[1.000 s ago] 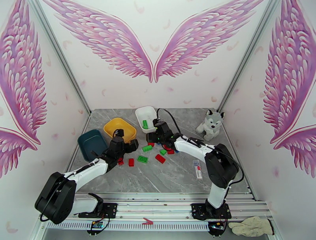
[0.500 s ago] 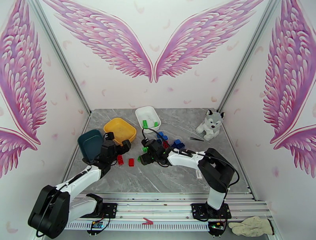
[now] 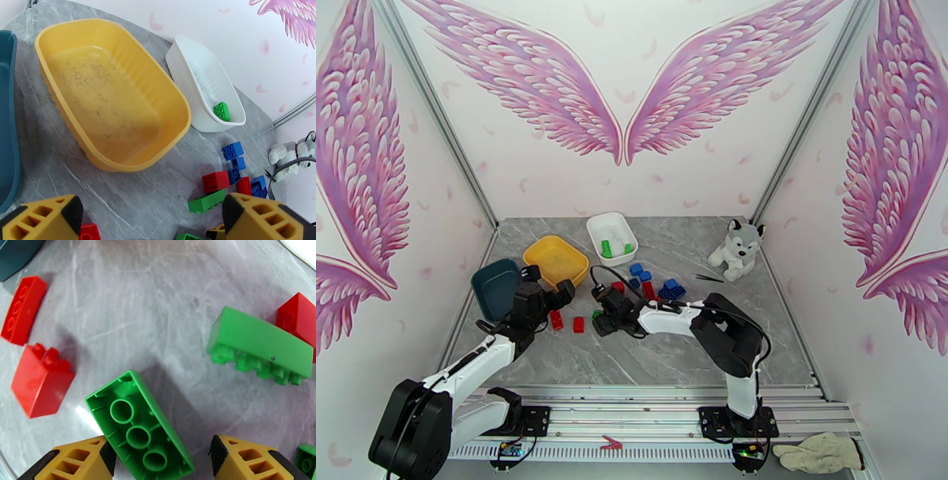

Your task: Sort the legos into containers by color

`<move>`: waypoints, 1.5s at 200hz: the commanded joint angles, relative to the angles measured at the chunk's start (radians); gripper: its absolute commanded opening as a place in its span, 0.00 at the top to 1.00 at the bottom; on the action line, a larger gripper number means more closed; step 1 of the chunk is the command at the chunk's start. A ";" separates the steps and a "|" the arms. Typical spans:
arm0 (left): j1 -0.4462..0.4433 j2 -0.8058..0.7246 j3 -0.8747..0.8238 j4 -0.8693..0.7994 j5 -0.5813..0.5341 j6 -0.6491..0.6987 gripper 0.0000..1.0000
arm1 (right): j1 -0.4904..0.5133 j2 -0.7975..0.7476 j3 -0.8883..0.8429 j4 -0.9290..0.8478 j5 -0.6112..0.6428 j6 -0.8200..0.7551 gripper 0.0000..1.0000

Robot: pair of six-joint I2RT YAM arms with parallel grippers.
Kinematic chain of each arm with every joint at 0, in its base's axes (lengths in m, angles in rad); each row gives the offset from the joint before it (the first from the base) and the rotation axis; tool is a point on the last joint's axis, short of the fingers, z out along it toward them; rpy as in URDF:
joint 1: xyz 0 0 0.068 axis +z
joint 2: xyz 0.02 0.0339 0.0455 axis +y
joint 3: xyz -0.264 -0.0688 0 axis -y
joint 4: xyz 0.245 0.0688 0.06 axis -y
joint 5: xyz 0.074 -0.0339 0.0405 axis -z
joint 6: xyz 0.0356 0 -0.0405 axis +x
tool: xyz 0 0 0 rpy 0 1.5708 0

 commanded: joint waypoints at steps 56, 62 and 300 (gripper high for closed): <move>0.014 -0.007 -0.007 -0.002 0.031 0.006 0.01 | 0.002 0.064 0.077 -0.023 0.044 -0.011 0.46; 0.014 -0.006 -0.006 -0.004 0.035 0.007 0.01 | 0.001 0.060 0.075 -0.023 0.040 -0.009 0.49; -0.065 0.464 0.328 0.322 0.348 -0.105 0.01 | -0.370 -0.008 0.160 0.242 -0.363 0.282 0.77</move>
